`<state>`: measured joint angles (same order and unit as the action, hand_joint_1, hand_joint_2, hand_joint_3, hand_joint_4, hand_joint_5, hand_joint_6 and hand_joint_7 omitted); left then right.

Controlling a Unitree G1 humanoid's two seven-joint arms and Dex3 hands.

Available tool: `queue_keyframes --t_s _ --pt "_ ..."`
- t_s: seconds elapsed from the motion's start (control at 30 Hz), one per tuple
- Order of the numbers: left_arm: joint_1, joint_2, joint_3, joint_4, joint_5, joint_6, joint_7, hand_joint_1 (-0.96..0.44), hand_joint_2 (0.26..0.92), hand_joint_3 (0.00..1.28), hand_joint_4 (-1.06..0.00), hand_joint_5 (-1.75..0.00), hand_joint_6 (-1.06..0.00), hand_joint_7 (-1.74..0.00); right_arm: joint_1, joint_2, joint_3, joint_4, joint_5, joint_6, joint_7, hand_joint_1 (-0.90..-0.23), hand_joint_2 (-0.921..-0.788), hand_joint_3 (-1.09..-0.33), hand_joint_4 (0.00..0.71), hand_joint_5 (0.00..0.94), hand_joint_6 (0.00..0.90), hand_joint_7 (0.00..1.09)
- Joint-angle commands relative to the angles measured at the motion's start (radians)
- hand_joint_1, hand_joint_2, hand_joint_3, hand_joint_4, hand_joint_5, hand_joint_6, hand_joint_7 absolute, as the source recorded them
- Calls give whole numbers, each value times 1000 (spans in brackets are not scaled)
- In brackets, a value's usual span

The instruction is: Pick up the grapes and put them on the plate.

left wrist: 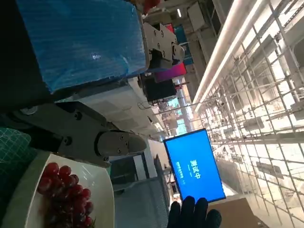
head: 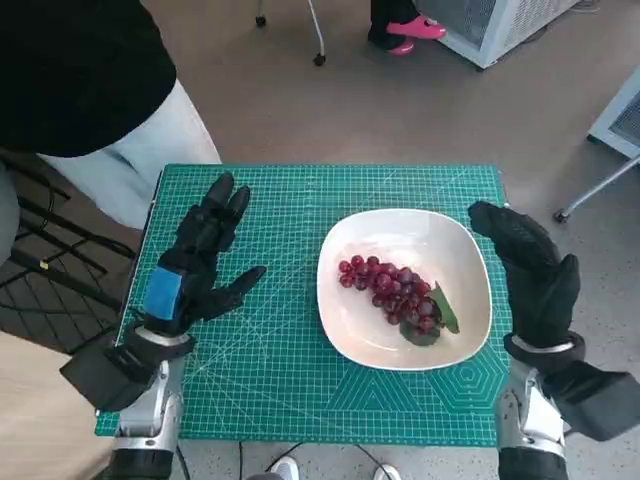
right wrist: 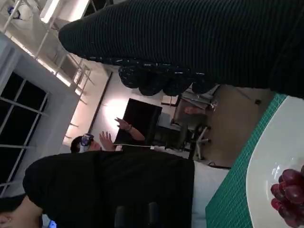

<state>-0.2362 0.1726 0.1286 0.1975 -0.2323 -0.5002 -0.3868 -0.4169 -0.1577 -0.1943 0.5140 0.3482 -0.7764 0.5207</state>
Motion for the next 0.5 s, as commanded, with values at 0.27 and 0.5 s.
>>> queue_keyframes --t_s 0.27,0.5 --pt "26 1 -6 -28 2 6 1 -130 921 304 -251 -13 -267 -73 -1 -7 -4 24 3 1 17 -536 -921 -618 347 3 279 5" --pt "39 6 -10 -31 2 3 -8 -127 921 303 -250 -9 -275 -76 3 -7 -4 21 5 0 19 -535 -921 -619 346 2 279 5"
